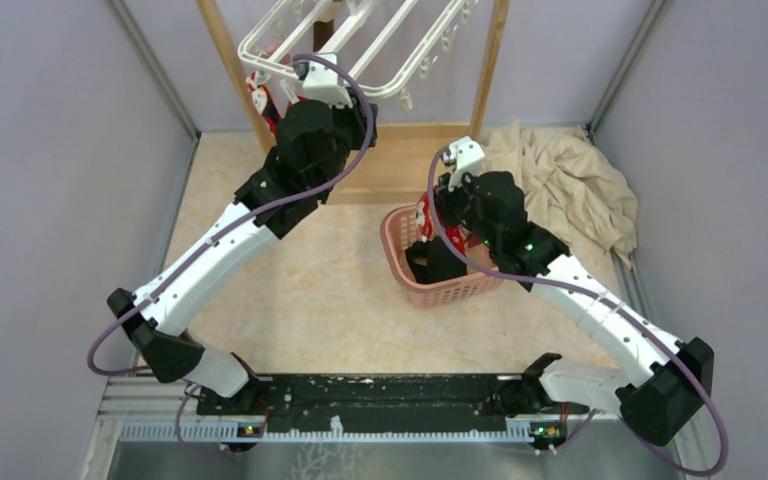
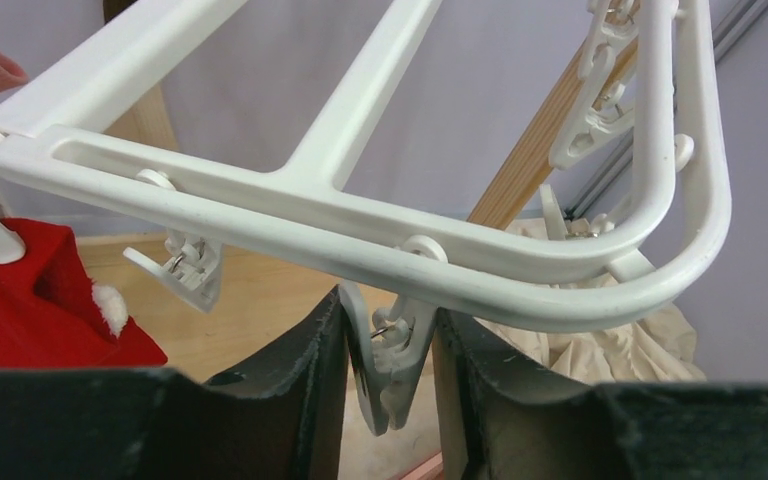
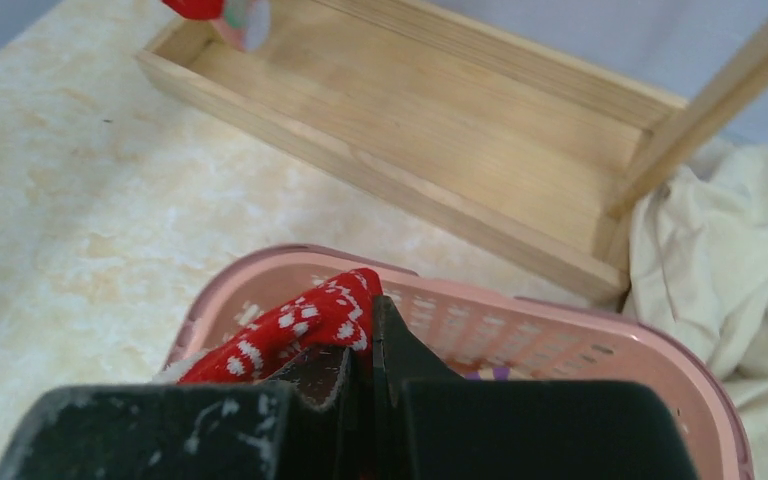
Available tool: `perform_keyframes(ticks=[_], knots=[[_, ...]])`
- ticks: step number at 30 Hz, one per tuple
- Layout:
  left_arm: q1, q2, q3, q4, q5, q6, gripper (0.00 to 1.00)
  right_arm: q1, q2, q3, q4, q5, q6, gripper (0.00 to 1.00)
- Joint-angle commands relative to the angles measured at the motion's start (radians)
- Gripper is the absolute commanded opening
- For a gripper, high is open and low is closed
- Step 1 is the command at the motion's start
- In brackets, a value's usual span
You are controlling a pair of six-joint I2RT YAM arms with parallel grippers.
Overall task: Remove the socks clipped to the hanger
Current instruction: Place the sock in the bin.
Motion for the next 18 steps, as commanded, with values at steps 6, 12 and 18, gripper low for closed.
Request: perform_keyframes(ticks=[6,12,18], knots=[[-0.007,-0.062,-0.056,-0.027,0.069,-0.031,0.59,-0.077,0.034,-0.011,-0.052,0.042,0.075,0.02],[-0.007,-0.094,-0.087,-0.069,0.127,-0.071,0.72,-0.084,0.057,-0.032,-0.070,0.036,0.101,0.21],[-0.009,-0.122,-0.106,-0.113,0.180,-0.102,0.77,-0.091,0.058,-0.033,-0.101,0.048,0.120,0.48]])
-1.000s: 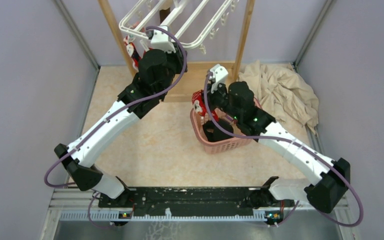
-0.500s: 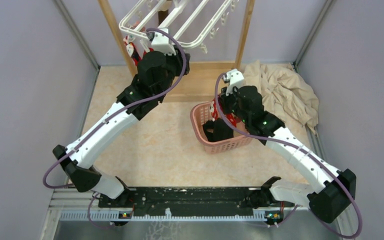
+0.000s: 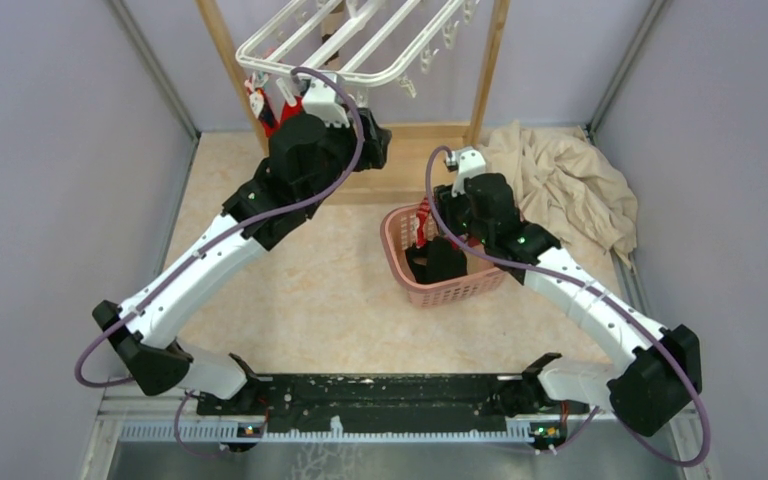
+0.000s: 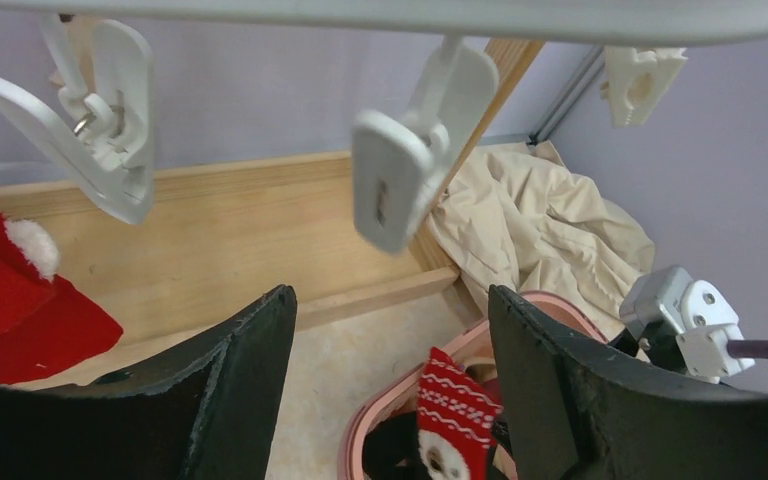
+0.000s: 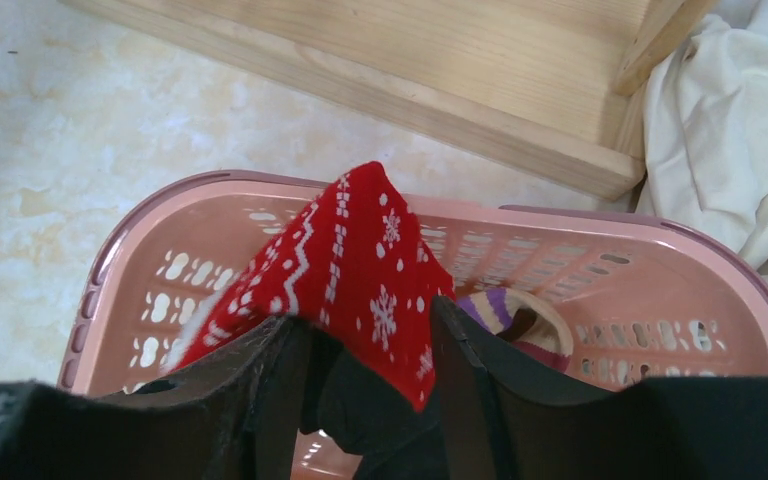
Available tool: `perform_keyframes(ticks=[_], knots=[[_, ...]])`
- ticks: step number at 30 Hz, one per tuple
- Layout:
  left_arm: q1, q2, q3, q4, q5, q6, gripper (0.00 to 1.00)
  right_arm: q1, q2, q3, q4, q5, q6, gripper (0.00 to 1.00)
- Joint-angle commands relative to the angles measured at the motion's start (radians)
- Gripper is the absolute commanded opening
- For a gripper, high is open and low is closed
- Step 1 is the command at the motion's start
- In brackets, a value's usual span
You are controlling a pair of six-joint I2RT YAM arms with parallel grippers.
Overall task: Remove the socks clipped to the hanger
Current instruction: Place the sock in the bin.
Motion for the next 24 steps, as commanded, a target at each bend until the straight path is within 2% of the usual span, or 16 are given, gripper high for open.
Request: perform_keyframes(ticks=[1,5,7,11,12,13,19,24], knots=[[-0.009,-0.043,-0.008,-0.040,0.057,-0.036,0.77,-0.012,-0.006,0.013,0.005,0.023,0.026,0.51],[-0.021,-0.059,-0.011,-0.060,0.073,-0.045,0.80,-0.013,-0.028,0.024,-0.015,0.025,0.034,0.64],[-0.032,-0.067,-0.019,-0.058,0.079,-0.044,0.84,-0.013,-0.038,0.034,-0.032,0.026,0.036,0.77],[-0.057,-0.080,-0.035,-0.059,0.069,-0.033,0.87,-0.016,-0.063,0.061,-0.070,0.035,0.055,0.86],[-0.062,-0.082,-0.041,-0.062,0.064,-0.030,0.87,-0.018,-0.070,0.069,-0.081,0.039,0.067,0.95],[-0.066,-0.086,-0.044,-0.066,0.060,-0.030,0.87,-0.020,-0.079,0.075,-0.093,0.038,0.077,0.98],[-0.101,-0.107,-0.057,-0.091,0.013,-0.033,0.87,-0.023,-0.164,0.079,-0.141,0.079,0.103,0.98],[-0.143,-0.130,-0.055,-0.108,-0.033,-0.020,0.87,-0.023,-0.224,0.069,-0.157,0.077,0.129,0.92]])
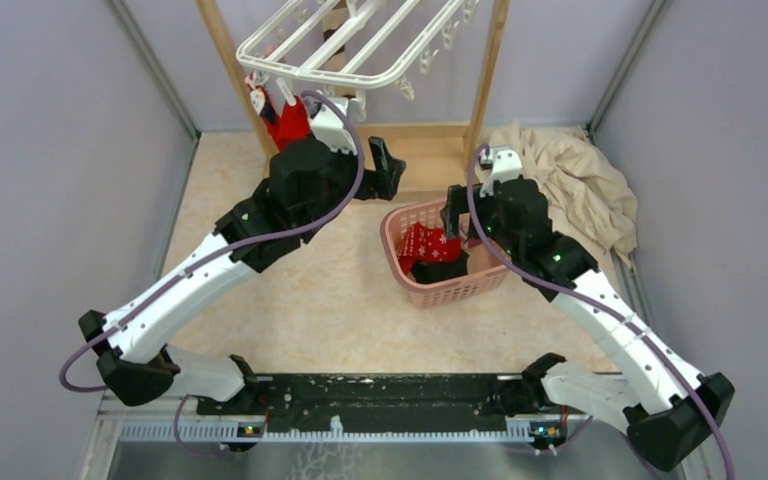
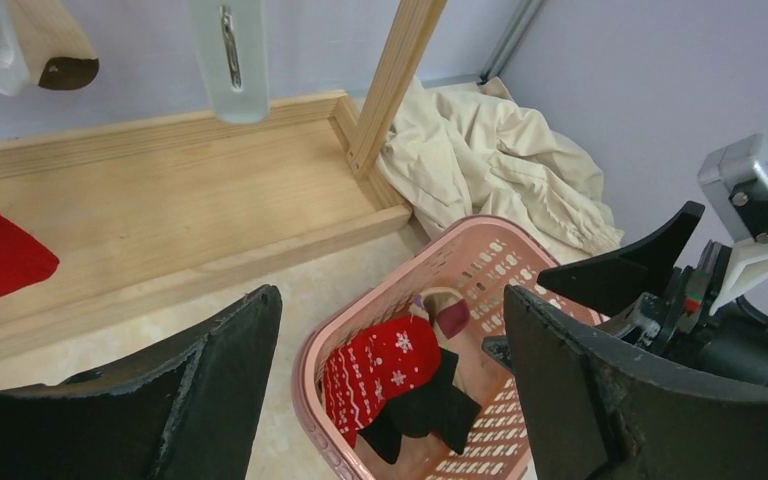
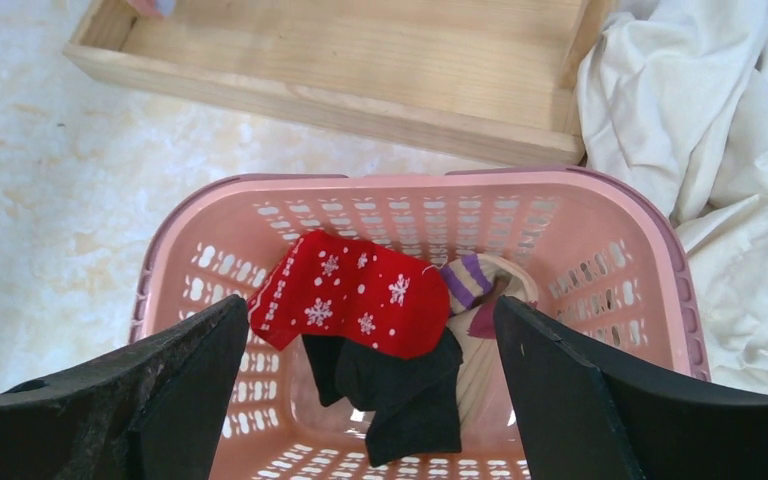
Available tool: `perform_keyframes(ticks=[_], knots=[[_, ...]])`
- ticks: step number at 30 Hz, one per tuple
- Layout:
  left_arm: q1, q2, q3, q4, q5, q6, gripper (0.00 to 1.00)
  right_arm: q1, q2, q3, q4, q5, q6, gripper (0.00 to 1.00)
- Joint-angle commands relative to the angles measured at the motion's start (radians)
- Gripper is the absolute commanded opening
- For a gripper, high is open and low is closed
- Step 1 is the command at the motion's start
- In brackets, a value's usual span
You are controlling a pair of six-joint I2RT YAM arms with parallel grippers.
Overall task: Remove the socks clipped to the hanger
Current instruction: Place the sock in the bin.
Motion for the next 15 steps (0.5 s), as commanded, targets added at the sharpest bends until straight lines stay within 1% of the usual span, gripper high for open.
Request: perform_keyframes(ticks=[1,9,13,15], knots=[[-0.042,-0.054,0.000,-0.023,-0.055,0.012,0.87,-0.010,-0.066,0.032,0.003,0.003,0.039,0.92],[-0.123,-0.149,-0.074,-0.055,-0.062,-0.026,0.88,-0.010,-0.090,0.042,0.007,-0.063,0.063,0.92],[-0.171,-0.198,-0.121,-0.075,-0.071,-0.047,0.88,-0.010,-0.100,0.039,0.014,-0.074,0.079,0.92],[-0.189,-0.208,-0.120,-0.108,-0.066,-0.066,0.89,-0.010,-0.111,0.020,0.036,-0.071,0.088,0.92]])
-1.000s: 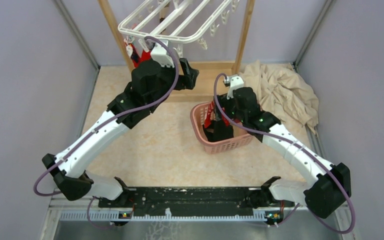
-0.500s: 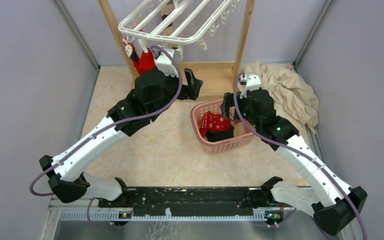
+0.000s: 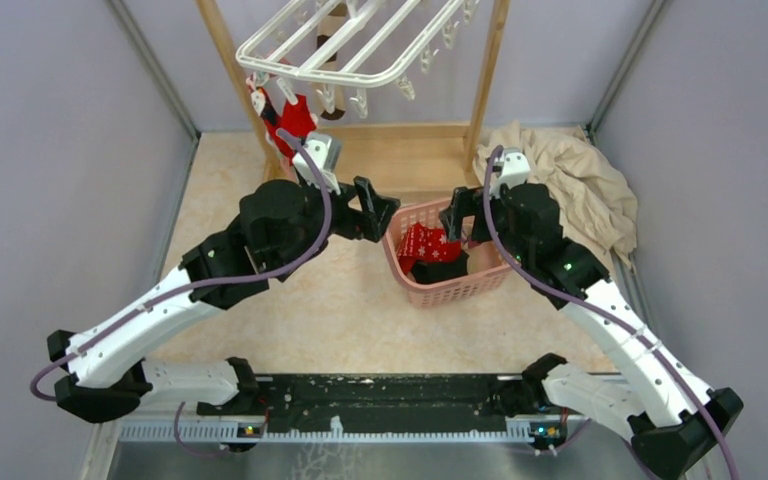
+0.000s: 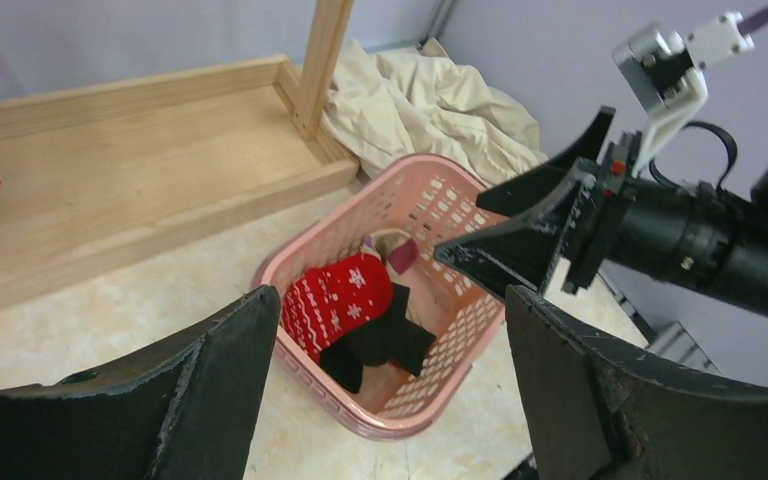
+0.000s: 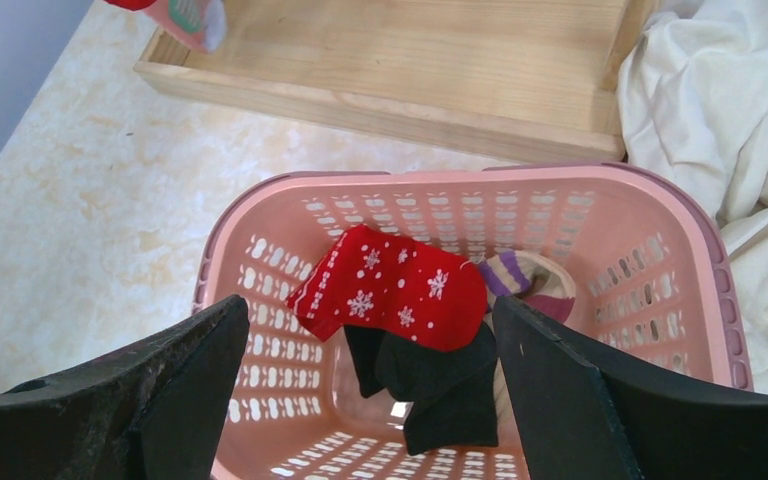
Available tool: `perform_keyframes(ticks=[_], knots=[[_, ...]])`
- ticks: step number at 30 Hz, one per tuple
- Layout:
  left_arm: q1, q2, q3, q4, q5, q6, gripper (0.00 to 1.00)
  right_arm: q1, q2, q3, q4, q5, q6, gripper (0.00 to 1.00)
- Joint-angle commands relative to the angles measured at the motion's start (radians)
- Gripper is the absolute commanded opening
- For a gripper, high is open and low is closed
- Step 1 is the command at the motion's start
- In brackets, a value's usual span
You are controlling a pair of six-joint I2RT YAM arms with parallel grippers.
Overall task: Remove the socks clipped to the hanger
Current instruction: Place the sock in the bin.
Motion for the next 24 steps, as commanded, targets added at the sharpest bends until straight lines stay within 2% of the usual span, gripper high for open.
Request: perform_keyframes(ticks=[1,7,16,24], knots=[[-0.040,-0.029,-0.011,-0.068,-0.013,-0.057,0.89,-0.006,-0.038,0.009,0.069,-0.011,0.033,0.92],[-0.108,-0.001,0.009,-0.169,-0.002,-0.117,0.93,-0.007,-0.019,-0.066,0.178,0.040,0.044,0.92],[-0.177,-0.027,-0.127,-0.103,0.033,-0.171,0.94,-0.008,0.144,-0.027,0.366,0.160,0.095,0.92],[-0.195,-0.074,-0.187,-0.074,0.072,-0.145,0.97,-0.009,0.335,0.053,0.497,0.161,0.196,0.88]])
